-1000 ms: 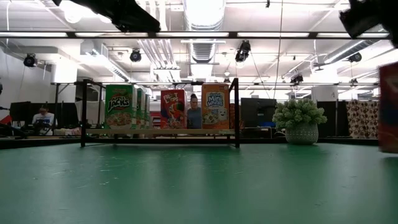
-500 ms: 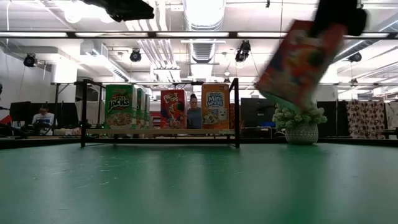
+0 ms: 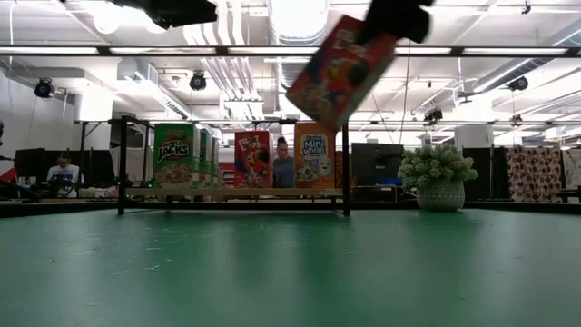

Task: Stack cereal on shelf
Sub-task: Put the red cereal box aligned with the other red cereal box on the shelf

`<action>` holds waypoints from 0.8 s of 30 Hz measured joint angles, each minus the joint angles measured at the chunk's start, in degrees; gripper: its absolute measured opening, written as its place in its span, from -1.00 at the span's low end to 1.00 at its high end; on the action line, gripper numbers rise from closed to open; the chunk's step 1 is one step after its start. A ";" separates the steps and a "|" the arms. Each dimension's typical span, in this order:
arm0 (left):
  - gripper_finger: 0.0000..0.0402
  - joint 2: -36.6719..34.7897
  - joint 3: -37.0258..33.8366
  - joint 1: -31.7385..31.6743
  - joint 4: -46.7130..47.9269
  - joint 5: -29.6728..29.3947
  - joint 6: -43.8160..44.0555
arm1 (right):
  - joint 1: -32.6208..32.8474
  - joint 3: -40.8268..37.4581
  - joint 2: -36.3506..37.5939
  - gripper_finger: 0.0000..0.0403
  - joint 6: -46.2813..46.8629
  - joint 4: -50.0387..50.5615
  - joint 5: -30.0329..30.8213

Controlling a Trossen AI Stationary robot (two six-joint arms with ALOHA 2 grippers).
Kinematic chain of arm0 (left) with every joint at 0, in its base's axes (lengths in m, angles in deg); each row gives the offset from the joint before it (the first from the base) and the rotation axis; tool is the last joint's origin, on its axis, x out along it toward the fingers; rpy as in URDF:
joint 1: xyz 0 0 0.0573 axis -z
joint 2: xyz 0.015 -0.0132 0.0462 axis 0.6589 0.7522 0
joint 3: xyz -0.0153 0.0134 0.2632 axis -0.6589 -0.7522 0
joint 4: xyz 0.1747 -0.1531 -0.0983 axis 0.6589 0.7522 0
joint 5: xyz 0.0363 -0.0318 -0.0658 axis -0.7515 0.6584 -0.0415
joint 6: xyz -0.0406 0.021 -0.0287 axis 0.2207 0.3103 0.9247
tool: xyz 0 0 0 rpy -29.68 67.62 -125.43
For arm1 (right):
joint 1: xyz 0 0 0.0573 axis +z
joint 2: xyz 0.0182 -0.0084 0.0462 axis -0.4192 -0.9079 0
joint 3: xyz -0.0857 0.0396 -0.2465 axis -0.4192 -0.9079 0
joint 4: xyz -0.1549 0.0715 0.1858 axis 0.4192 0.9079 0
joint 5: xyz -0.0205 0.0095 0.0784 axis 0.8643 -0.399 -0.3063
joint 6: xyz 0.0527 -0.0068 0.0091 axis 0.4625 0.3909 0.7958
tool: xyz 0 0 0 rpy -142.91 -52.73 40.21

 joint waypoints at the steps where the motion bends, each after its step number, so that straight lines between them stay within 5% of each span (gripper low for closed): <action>1: 0.17 -0.35 0.00 0.00 0.01 -0.01 -0.19 | -0.75 1.65 -1.13 -0.25 -1.92 0.21 -0.06; 24: 0.17 -10.03 -4.33 -0.04 -5.22 -0.20 -1.31 | -13.35 42.74 -27.38 -0.25 -34.72 14.52 -0.70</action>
